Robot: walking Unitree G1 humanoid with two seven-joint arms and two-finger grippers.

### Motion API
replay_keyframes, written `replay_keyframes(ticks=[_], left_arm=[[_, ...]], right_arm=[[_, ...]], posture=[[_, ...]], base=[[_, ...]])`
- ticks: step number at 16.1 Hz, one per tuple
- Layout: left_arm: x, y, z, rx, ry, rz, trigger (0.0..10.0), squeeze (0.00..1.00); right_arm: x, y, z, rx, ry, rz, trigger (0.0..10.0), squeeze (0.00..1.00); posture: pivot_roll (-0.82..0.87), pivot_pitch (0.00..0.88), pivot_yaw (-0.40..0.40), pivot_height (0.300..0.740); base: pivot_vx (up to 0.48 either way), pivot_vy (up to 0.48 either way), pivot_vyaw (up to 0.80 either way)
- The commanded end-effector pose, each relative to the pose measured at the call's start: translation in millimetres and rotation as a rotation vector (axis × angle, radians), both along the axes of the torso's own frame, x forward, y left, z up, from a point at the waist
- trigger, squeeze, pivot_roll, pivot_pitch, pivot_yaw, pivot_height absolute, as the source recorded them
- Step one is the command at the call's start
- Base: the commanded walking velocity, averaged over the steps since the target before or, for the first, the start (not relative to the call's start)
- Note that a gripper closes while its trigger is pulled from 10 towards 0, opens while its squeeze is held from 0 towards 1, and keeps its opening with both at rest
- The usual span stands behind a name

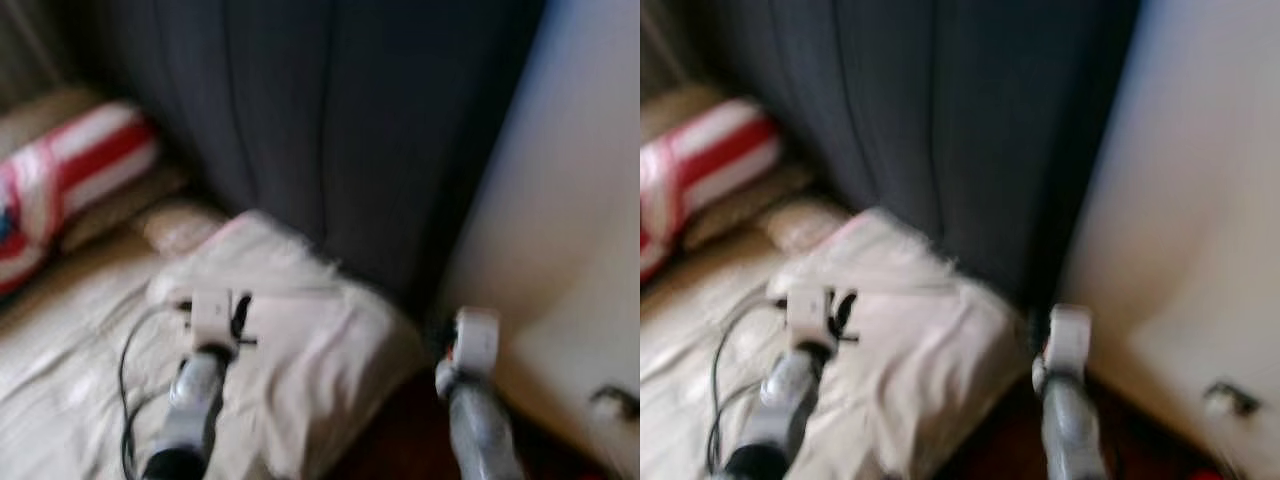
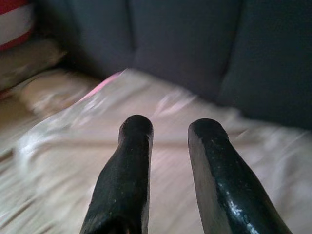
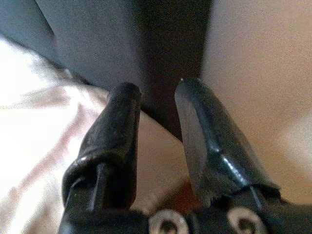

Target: Clean up the room

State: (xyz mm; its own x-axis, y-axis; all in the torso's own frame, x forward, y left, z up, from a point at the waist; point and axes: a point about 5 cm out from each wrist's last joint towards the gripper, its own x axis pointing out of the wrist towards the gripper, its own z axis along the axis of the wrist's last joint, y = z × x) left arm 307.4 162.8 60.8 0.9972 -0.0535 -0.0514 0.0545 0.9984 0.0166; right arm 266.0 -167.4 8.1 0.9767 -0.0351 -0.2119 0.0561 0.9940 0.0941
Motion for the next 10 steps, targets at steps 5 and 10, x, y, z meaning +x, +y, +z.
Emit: replay_keyframes(ticks=[5, 10], left_arm=[[-4.4, 44.0, 16.1, -0.02, -0.035, 0.102, 10.0, 0.0], [-9.9, 32.7, 10.8, -0.056, 0.011, 0.066, 10.0, 0.0]], right_arm=[[12.9, 0.1, 11.3, 0.031, -0.041, -0.02, 10.0, 0.0], [13.7, -7.7, 13.6, 0.009, -0.056, -0.029, 10.0, 0.0]], posture=[[0.0, 0.045, 0.071, 0.74], [-0.02, 0.035, 0.086, 0.74]], base=[[0.0, 0.0, 0.0], [0.0, 0.0, 0.32]])
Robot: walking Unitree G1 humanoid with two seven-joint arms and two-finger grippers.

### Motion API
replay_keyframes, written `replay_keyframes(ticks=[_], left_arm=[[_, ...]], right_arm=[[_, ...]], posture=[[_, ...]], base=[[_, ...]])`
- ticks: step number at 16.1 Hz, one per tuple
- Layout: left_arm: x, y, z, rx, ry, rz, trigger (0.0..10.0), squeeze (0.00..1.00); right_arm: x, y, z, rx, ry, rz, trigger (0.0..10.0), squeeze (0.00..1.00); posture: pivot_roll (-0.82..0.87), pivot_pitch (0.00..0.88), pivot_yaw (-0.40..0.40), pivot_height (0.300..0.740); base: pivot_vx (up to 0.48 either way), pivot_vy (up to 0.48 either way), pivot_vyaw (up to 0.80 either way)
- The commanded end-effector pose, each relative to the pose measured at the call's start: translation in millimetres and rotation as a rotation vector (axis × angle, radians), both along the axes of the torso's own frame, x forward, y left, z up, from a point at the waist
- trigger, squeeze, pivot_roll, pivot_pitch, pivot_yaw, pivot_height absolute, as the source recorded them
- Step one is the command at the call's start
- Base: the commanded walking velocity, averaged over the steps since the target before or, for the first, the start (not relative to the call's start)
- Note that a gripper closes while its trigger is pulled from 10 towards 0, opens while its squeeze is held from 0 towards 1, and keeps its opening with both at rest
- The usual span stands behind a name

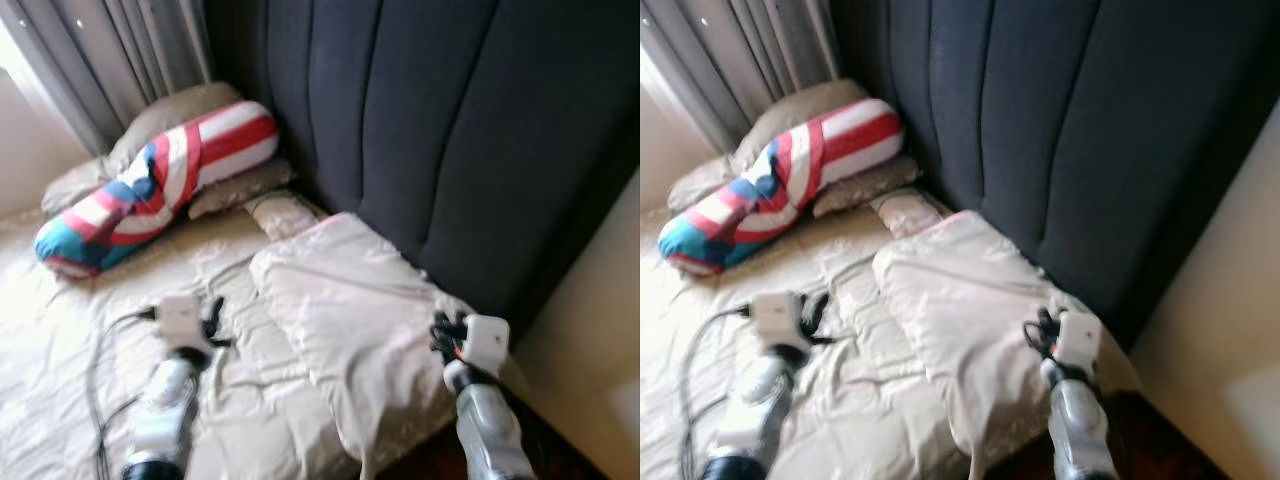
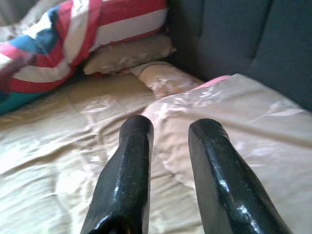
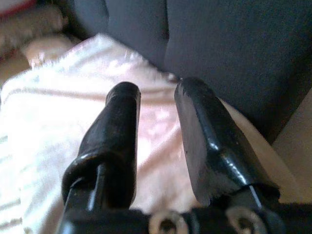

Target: Clean up the room

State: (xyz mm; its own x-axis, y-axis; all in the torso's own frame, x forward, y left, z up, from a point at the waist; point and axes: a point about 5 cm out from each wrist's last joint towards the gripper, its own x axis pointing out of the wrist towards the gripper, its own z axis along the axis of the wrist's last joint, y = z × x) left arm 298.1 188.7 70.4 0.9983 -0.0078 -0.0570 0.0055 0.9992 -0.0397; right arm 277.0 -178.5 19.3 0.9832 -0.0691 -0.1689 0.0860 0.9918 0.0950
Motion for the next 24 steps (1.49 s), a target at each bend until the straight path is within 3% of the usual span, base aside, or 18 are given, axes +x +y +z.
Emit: replay_keyframes(ticks=[1, 5, 8, 11, 15, 18, 24], left_arm=[[-1.0, 5.1, 1.5, -0.001, 0.003, 0.009, 10.0, 0.0], [-3.2, 3.1, 0.6, 0.003, 0.015, -0.007, 10.0, 0.0], [-2.3, 2.3, 2.7, 0.025, 0.019, -0.022, 10.0, 0.0], [-3.8, -1.5, 1.3, 0.034, 0.025, -0.038, 10.0, 0.0], [-4.2, -1.8, 1.8, 0.036, 0.027, -0.037, 10.0, 0.0], [-4.7, -1.4, 1.0, 0.036, 0.031, -0.036, 10.0, 0.0], [-5.3, -1.3, -1.3, 0.018, 0.04, -0.019, 10.0, 0.0]], right_arm=[[2.1, 4.2, 1.3, 0.005, -0.007, 0.008, 10.0, 0.0], [0.3, 5.2, -0.3, 0.019, -0.006, 0.001, 10.0, 0.0], [-0.6, -0.3, -1.0, 0.027, -0.002, -0.02, 10.0, 0.0], [-1.4, -0.9, -2.6, 0.007, 0.011, -0.02, 10.0, 0.0], [-1.0, 1.2, -1.5, -0.003, 0.002, -0.007, 10.0, 0.0], [-1.5, -3.0, -1.3, -0.002, 0.001, -0.02, 10.0, 0.0], [-1.3, -3.1, -0.7, -0.015, 0.0, -0.003, 10.0, 0.0]], posture=[[-0.01, 0.031, 0.087, 0.74], [-0.02, 0.033, 0.097, 0.74], [-0.02, 0.041, 0.098, 0.74], [-0.02, 0.053, 0.098, 0.74], [-0.02, 0.059, 0.098, 0.74], [-0.02, 0.059, 0.098, 0.74], [-0.03, 0.07, 0.092, 0.74]], base=[[0.0, 0.0, 0.8], [0.0, 0.0, 0.8], [0.0, 0.0, 0.0], [0.0, -0.444, 0.0], [0.0, -0.464, 0.75], [0.0, -0.416, 0.0], [0.0, 0.0, 0.0]])
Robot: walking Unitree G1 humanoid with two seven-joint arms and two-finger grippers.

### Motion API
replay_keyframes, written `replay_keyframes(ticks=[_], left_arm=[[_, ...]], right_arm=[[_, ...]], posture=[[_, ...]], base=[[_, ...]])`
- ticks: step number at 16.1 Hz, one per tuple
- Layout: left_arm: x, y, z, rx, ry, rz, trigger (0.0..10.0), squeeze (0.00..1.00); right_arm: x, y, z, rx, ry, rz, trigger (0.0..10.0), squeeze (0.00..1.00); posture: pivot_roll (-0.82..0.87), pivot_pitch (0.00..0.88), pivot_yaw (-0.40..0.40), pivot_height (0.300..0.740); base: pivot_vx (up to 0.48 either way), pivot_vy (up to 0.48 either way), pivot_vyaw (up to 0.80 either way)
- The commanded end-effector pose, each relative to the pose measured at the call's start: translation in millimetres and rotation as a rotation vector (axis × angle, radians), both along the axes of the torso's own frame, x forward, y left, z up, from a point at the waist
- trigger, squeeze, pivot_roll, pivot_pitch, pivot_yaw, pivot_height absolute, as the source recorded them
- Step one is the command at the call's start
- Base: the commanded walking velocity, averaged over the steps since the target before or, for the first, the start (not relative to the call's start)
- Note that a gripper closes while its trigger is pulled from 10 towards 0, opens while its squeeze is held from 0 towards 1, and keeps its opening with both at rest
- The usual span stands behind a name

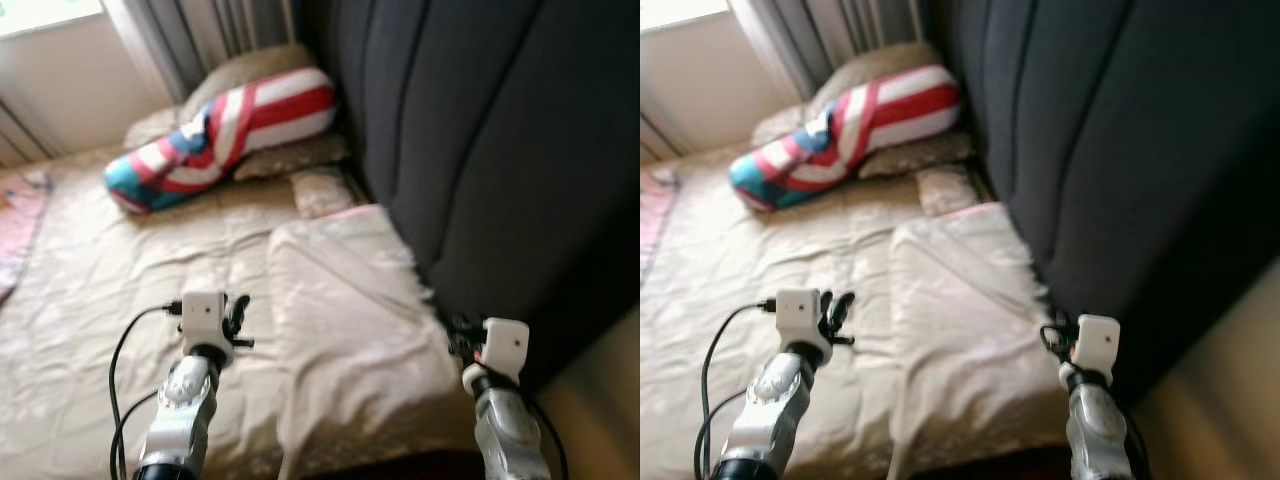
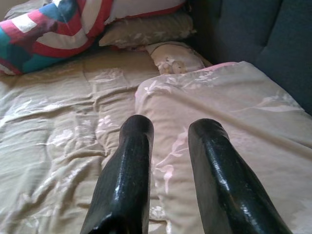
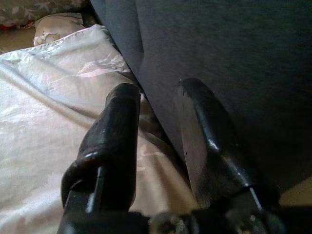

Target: Clean up the room

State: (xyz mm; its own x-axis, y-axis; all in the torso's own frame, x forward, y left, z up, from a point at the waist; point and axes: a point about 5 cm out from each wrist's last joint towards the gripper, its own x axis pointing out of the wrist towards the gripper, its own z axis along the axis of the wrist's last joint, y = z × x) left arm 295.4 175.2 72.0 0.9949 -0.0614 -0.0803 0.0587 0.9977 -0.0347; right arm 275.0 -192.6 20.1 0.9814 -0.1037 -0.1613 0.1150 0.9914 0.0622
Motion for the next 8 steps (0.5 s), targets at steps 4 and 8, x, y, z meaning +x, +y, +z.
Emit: replay_keyframes(ticks=[4, 8], left_arm=[[-2.5, 9.8, -4.4, 0.004, 0.023, 0.035, 10.0, 0.0], [-3.4, 10.2, -7.2, 0.004, 0.037, 0.041, 10.0, 0.0]], right_arm=[[1.6, 11.9, -0.8, 0.006, 0.006, 0.044, 10.0, 0.0], [2.0, 14.5, -1.8, 0.018, 0.015, 0.052, 10.0, 0.0]], posture=[[-0.03, 0.067, 0.088, 0.74], [-0.03, 0.065, 0.086, 0.74]], base=[[0.0, 0.0, 0.79], [0.0, 0.0, 0.39]])
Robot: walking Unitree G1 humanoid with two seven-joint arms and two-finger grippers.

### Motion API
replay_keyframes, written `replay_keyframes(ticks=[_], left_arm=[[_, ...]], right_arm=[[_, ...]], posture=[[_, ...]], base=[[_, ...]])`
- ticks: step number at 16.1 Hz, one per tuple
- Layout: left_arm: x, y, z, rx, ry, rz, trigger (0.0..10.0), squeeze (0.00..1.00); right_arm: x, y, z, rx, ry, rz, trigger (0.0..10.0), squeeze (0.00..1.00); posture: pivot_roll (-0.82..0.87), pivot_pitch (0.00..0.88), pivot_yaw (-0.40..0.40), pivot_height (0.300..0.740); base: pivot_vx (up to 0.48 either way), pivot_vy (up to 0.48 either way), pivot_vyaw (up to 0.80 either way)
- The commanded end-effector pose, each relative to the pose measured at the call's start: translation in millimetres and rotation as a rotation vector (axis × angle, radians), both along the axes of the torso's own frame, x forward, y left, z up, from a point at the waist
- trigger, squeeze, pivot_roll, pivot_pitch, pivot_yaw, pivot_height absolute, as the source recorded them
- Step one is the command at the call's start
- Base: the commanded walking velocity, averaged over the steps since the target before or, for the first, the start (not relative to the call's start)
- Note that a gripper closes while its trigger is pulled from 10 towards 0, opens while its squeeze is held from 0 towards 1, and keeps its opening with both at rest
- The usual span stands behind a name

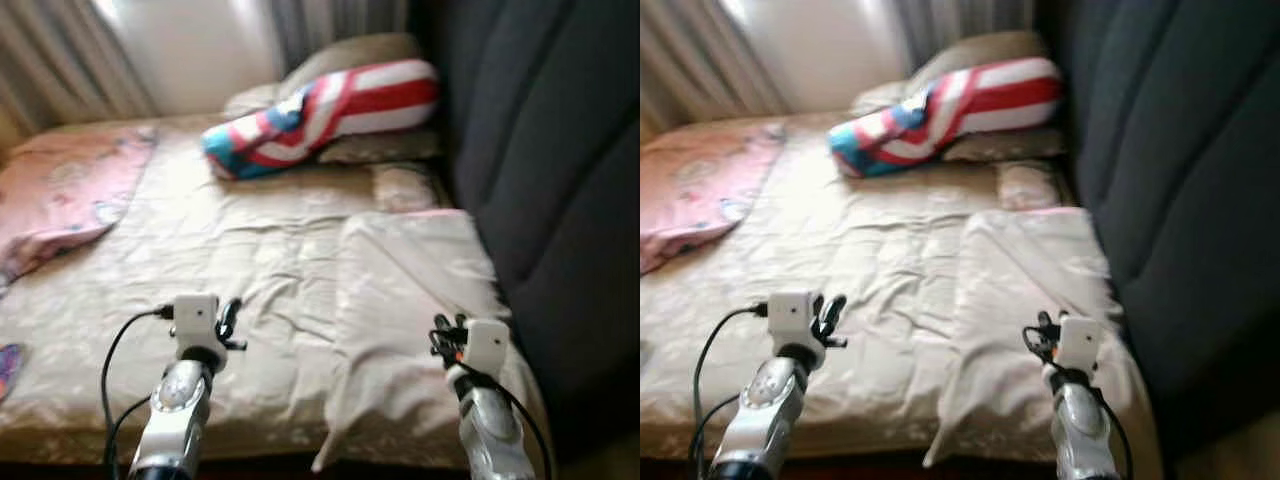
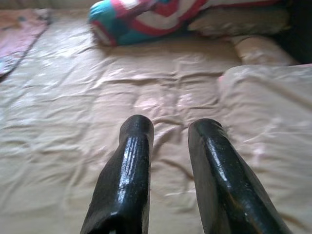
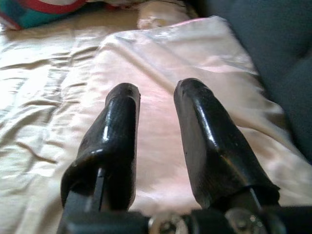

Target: Clean up the room

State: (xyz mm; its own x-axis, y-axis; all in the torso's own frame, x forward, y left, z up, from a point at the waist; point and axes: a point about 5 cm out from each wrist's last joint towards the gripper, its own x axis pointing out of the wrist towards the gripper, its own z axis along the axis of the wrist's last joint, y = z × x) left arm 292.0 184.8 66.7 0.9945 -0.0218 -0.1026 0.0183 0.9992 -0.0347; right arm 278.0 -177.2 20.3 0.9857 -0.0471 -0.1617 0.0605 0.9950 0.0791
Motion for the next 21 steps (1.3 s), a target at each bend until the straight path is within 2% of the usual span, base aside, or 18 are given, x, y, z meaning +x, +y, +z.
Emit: replay_keyframes(ticks=[1, 6, 8, 11, 21], left_arm=[[-0.1, 1.0, -2.5, 0.001, 0.017, 0.005, 10.0, 0.0], [0.7, 0.4, -4.1, 0.004, 0.025, 0.0, 10.0, 0.0], [0.9, -0.5, -4.5, 0.005, 0.026, -0.004, 10.0, 0.0], [1.2, -1.8, -4.6, 0.007, 0.025, -0.009, 10.0, 0.0], [2.9, -1.7, -3.8, 0.011, 0.025, -0.016, 10.0, 0.0]], right_arm=[[-1.0, -0.7, -2.1, 0.001, 0.016, -0.002, 10.0, 0.0], [-0.4, -0.5, -2.3, -0.002, 0.018, 0.003, 10.0, 0.0], [-0.2, 0.7, -2.6, -0.032, 0.026, 0.026, 10.0, 0.0], [0.1, 4.1, -0.8, -0.006, 0.006, 0.034, 10.0, 0.0], [1.3, 4.5, -1.3, 0.019, 0.014, 0.022, 10.0, 0.0]], posture=[[-0.03, 0.065, 0.086, 0.74], [-0.03, 0.055, 0.087, 0.74], [-0.03, 0.049, 0.088, 0.74], [-0.04, 0.044, 0.09, 0.74], [-0.04, 0.051, 0.095, 0.74]], base=[[0.0, 0.0, 0.0], [0.0, 0.0, 0.0], [0.0, 0.294, 0.0], [0.0, 0.294, 0.53], [0.0, 0.307, 0.0]])
